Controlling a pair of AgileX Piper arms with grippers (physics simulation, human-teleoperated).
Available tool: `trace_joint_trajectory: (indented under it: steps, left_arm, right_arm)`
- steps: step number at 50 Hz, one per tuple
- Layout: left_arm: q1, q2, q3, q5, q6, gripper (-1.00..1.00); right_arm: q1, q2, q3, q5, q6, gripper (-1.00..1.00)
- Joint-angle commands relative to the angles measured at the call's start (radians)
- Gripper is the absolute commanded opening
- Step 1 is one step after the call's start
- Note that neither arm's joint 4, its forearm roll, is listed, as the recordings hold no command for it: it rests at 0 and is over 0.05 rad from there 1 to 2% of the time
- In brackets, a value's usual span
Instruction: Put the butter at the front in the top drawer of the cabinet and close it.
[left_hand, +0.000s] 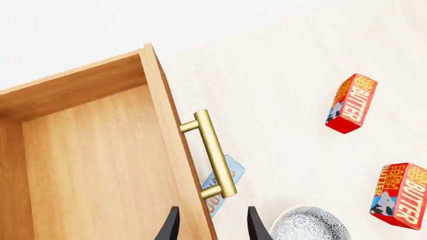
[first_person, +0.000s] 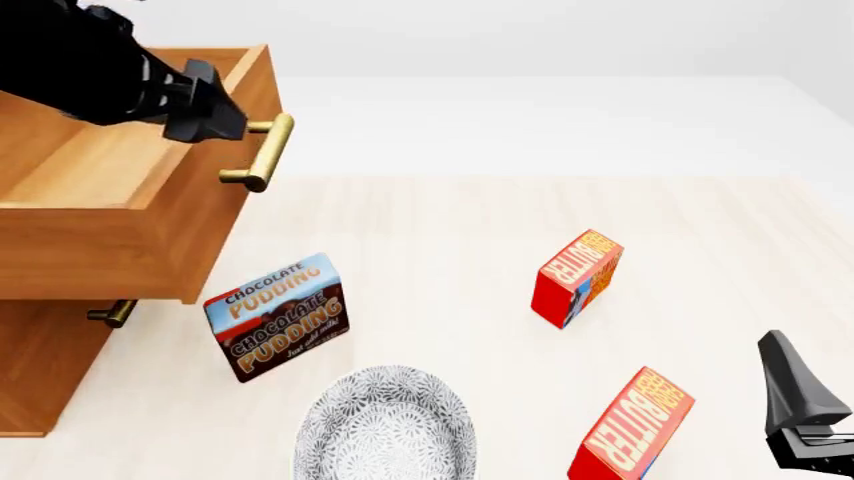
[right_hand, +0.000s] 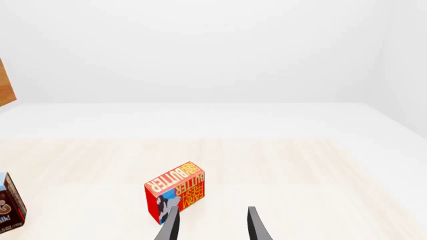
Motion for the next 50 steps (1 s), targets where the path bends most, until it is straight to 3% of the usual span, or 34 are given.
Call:
trace_joint_trajectory:
  steps: [1, 19, 27, 29, 31, 34, 38, 44, 50]
  left_arm:
    - [0.008, -0.022, -0.077, 0.056, 0.063, 1.00]
    - [-0.152, -0.012, -0.124, 0.033, 0.132, 1.00]
    - [-0.233, 0.012, -0.086, -0.063, 0.151, 1.00]
    - [-0.218, -0.004, -0.054, -0.091, 0.215, 1.00]
    - [-0.291, 0.011, -0.059, -0.138, 0.179, 1.00]
    - [-0.297, 0.001, -0.013, -0.192, 0.225, 1.00]
    - [-0.351, 0.021, -0.006, -0.243, 0.210, 1.00]
    - [-0.372, 0.032, 0.040, -0.316, 0.269, 1.00]
    - [-0.433, 0.118, 0.047, -0.376, 0.228, 1.00]
  right_arm:
    - [0.000, 0.001, 0.001, -0.002, 0.000, 1.00]
    - [0.000, 0.001, 0.001, -0.002, -0.001, 1.00]
    - [0.000, 0.001, 0.001, -0.002, 0.000, 1.00]
    - [0.000, 0.001, 0.001, -0.002, 0.000, 1.00]
    - [0.000, 0.001, 0.001, -0.002, -0.001, 1.00]
    - [0.000, 0.001, 0.001, -0.002, 0.000, 1.00]
    - [0.000, 0.001, 0.001, -0.002, -0.001, 1.00]
    - [0.000, 0.001, 0.001, -0.002, -0.001, 1.00]
    - [0.000, 0.001, 0.001, -0.002, 0.000, 1.00]
